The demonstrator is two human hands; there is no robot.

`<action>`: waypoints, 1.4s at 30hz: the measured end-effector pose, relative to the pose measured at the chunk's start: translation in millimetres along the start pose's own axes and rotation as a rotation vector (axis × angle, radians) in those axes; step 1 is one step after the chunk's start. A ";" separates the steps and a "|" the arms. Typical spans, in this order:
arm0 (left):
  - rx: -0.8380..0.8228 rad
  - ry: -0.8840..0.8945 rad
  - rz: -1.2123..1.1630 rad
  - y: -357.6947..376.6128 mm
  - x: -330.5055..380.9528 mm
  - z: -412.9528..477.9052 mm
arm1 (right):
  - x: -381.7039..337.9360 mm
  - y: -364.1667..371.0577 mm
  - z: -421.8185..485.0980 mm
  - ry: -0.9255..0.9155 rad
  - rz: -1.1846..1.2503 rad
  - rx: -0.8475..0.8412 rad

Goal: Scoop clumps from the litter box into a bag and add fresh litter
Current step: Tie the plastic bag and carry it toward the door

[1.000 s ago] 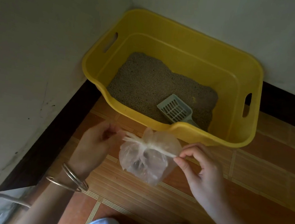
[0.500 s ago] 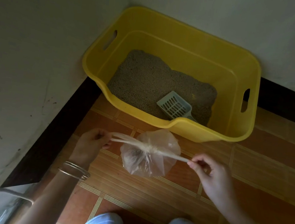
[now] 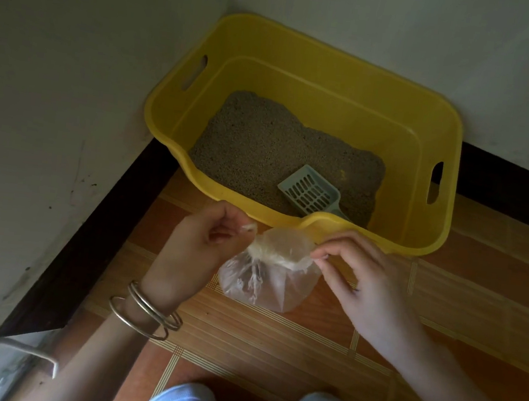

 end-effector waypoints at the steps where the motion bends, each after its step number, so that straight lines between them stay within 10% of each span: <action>1: -0.015 0.012 0.001 1.6 0.5 0.1 | -2.8 1.7 3.7 -0.027 -0.043 0.006; 28: -0.152 0.228 0.129 13.5 14.4 -2.2 | -7.7 31.4 30.9 0.126 0.469 -0.202; 42: -0.325 0.214 0.090 23.1 8.4 -5.1 | -9.9 26.0 26.5 0.134 0.314 -0.374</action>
Point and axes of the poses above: each hand's wrist, its own z-axis towards the middle knuckle, its own y-axis out of the palm, x = y × z, the point moved 6 cm from there along z, towards the middle knuckle, and after that the axes turned 13 degrees about y, right-handed, at the moved point
